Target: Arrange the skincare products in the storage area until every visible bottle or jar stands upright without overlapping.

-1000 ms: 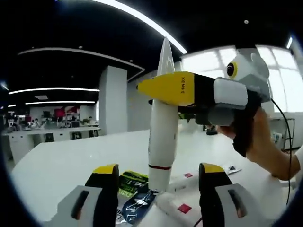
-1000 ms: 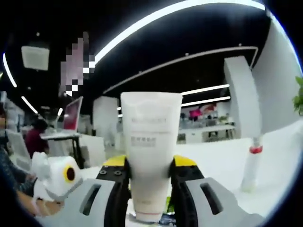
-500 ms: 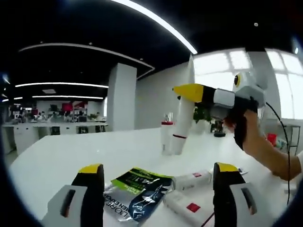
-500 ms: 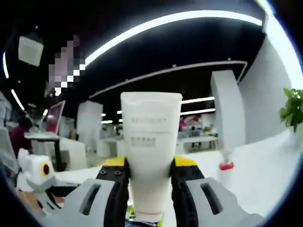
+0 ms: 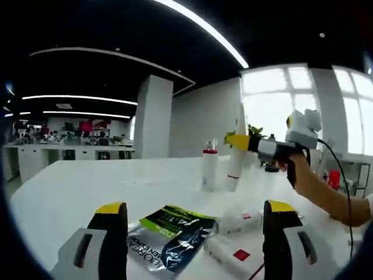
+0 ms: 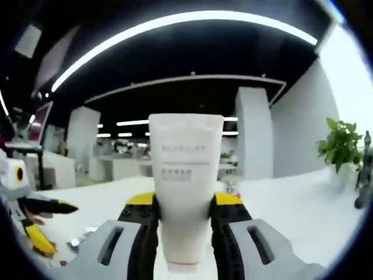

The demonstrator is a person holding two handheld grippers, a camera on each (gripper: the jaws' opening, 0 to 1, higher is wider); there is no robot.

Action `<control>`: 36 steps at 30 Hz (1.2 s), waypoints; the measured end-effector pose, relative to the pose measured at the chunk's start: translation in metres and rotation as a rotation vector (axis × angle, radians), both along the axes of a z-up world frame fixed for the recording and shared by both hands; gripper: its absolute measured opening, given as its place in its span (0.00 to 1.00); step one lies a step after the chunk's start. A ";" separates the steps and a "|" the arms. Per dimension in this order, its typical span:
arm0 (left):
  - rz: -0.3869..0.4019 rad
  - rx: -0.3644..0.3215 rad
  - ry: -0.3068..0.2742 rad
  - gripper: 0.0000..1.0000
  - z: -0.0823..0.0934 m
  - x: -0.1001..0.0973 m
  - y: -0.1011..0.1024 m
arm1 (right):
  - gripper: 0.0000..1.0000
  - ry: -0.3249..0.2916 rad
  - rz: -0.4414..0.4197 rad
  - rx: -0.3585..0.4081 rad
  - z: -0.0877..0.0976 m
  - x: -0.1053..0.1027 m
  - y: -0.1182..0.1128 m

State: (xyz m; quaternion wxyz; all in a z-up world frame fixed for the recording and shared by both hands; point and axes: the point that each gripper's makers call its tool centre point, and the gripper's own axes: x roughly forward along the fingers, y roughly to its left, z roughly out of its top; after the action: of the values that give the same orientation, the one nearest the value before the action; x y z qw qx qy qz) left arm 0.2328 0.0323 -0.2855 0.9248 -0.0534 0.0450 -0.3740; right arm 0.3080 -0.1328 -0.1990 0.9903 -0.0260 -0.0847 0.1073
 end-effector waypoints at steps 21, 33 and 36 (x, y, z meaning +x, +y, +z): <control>0.022 0.028 -0.009 1.00 -0.004 -0.004 -0.002 | 0.33 0.123 -0.194 -0.075 -0.025 0.011 -0.054; 0.022 0.025 0.002 1.00 -0.006 0.000 -0.001 | 0.33 0.183 -0.172 -0.034 -0.038 0.019 -0.063; 0.025 0.027 0.001 1.00 -0.006 0.000 0.000 | 0.33 0.188 -0.176 -0.052 -0.039 0.022 -0.063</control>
State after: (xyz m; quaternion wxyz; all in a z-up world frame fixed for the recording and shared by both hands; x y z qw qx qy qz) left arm 0.2326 0.0318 -0.2916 0.9299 -0.0416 0.0500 -0.3619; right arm 0.3304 -0.1963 -0.2377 0.9984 -0.0487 0.0140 0.0241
